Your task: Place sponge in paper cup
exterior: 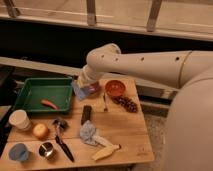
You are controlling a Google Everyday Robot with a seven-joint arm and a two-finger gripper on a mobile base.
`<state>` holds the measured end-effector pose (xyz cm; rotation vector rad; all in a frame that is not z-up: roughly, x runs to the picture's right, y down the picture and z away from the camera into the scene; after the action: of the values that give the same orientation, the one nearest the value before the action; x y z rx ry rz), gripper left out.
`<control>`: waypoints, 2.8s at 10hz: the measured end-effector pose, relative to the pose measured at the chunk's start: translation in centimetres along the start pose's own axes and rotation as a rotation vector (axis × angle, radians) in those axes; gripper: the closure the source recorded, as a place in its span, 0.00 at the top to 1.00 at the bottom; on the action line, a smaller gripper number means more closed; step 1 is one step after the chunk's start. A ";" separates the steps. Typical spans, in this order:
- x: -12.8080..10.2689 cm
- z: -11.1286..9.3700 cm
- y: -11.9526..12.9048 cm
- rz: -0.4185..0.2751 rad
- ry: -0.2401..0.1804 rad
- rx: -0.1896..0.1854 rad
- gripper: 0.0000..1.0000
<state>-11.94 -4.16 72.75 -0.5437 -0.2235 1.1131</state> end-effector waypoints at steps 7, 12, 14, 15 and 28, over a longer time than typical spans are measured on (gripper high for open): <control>-6.2 2.7 15.1 -0.289 -0.051 -0.242 0.00; -6.0 2.9 15.0 -0.292 -0.047 -0.242 0.00; -6.2 5.2 16.4 -0.314 -0.045 -0.252 0.00; -6.9 7.3 18.2 -0.331 -0.050 -0.272 0.00; -9.3 12.7 26.2 -0.417 -0.160 -0.449 0.00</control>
<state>-42.19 0.03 70.81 -0.7639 -0.7052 0.6967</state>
